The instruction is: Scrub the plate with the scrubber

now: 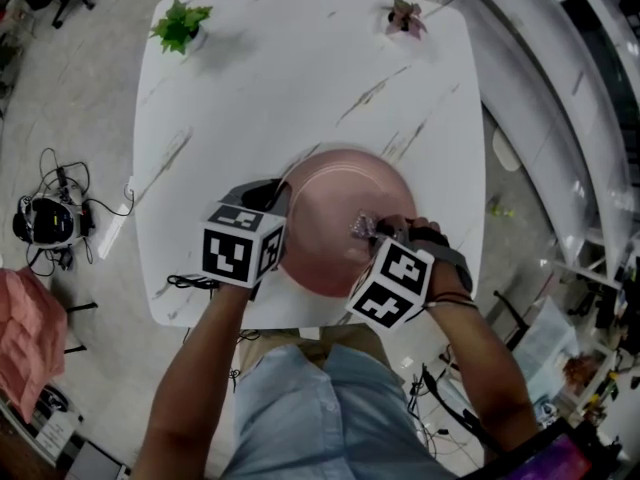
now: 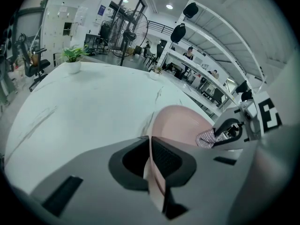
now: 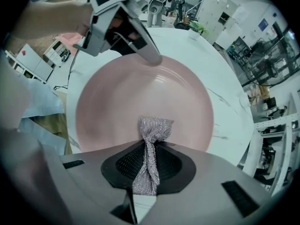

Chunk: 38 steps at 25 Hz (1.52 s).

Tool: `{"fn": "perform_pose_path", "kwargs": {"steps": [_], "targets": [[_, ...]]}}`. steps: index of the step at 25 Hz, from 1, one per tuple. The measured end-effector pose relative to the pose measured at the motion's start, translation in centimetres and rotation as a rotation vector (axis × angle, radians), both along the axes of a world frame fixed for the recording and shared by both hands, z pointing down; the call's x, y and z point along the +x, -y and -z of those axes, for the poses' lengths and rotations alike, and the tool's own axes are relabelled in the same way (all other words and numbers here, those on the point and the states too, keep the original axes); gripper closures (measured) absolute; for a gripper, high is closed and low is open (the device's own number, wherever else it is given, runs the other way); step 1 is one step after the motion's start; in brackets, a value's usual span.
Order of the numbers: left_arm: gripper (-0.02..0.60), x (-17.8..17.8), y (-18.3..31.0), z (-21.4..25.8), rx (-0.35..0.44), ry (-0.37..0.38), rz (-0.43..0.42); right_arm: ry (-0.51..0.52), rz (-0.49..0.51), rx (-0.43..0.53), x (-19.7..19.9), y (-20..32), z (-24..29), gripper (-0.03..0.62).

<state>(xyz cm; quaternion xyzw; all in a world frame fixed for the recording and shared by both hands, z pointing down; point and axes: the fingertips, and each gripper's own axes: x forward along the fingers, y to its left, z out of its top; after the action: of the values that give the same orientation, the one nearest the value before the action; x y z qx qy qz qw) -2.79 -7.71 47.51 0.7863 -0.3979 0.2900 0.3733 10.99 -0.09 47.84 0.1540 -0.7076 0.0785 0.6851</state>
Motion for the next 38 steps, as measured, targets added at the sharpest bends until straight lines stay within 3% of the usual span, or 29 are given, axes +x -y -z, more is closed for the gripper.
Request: {"fn": "perform_pose_path", "kwargs": {"steps": [6, 15, 28, 38], "targets": [[0.563, 0.0, 0.0, 0.0, -0.009, -0.011, 0.005, -0.02, -0.045, 0.051, 0.4, 4.3, -0.2, 0.516], [0.563, 0.1, 0.1, 0.0, -0.016, -0.023, 0.011, 0.009, 0.029, 0.106, -3.1, 7.6, 0.0, 0.516], [0.563, -0.2, 0.1, 0.0, -0.01, -0.031, 0.03, 0.089, 0.216, 0.057, -8.8, 1.5, 0.1, 0.516], [0.563, -0.3, 0.1, -0.1, -0.002, -0.015, 0.035, 0.104, 0.213, -0.02, -6.6, -3.6, 0.1, 0.516]]}}
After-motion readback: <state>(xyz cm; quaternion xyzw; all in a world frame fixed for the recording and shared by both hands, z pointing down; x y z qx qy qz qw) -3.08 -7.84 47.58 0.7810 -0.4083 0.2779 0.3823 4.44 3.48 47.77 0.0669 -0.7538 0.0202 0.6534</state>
